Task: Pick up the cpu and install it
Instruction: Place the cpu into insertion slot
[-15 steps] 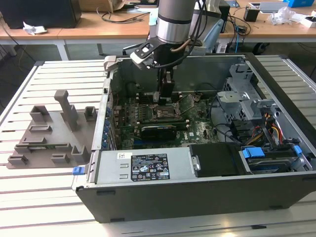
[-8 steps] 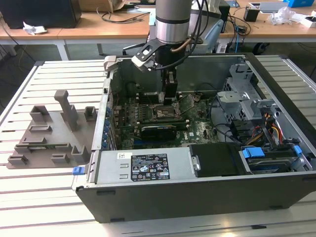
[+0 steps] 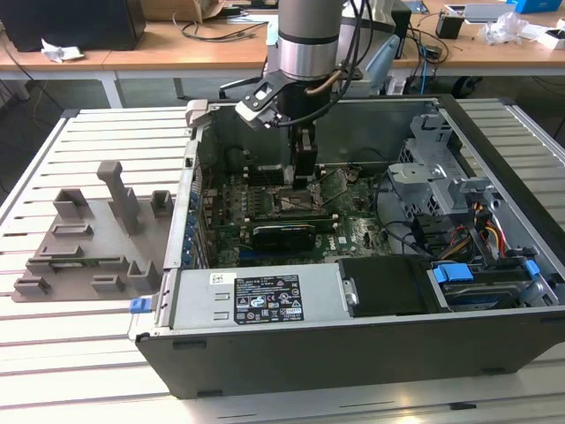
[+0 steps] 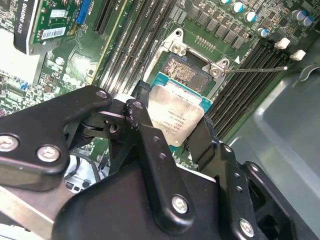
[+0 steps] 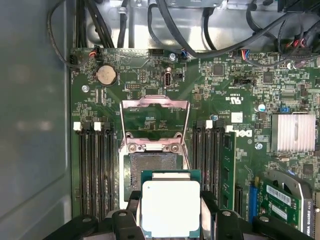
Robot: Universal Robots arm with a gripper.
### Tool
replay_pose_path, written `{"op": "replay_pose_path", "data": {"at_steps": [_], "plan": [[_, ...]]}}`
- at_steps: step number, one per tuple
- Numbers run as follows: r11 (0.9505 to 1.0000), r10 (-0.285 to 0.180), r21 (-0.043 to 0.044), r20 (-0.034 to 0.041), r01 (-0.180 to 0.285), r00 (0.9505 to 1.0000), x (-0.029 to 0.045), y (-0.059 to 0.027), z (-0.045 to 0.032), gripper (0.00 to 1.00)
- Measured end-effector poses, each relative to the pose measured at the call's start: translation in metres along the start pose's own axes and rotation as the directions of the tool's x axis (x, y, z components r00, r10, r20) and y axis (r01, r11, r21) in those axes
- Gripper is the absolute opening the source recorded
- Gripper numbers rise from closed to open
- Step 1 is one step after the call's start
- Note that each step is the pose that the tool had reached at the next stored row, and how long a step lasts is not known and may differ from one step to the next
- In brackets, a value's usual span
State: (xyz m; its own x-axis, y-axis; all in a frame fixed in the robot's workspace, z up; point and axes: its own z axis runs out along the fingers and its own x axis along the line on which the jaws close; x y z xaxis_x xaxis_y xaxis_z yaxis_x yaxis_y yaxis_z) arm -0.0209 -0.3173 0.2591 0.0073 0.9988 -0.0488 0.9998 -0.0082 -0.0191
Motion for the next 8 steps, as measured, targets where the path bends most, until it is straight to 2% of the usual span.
{"op": "replay_pose_path", "data": {"at_steps": [8], "plan": [[1.0000, 0.000, 0.0002, -0.0007, 0.000, 1.0000, 0.0018, 0.0003, 0.0165, 0.55]]}}
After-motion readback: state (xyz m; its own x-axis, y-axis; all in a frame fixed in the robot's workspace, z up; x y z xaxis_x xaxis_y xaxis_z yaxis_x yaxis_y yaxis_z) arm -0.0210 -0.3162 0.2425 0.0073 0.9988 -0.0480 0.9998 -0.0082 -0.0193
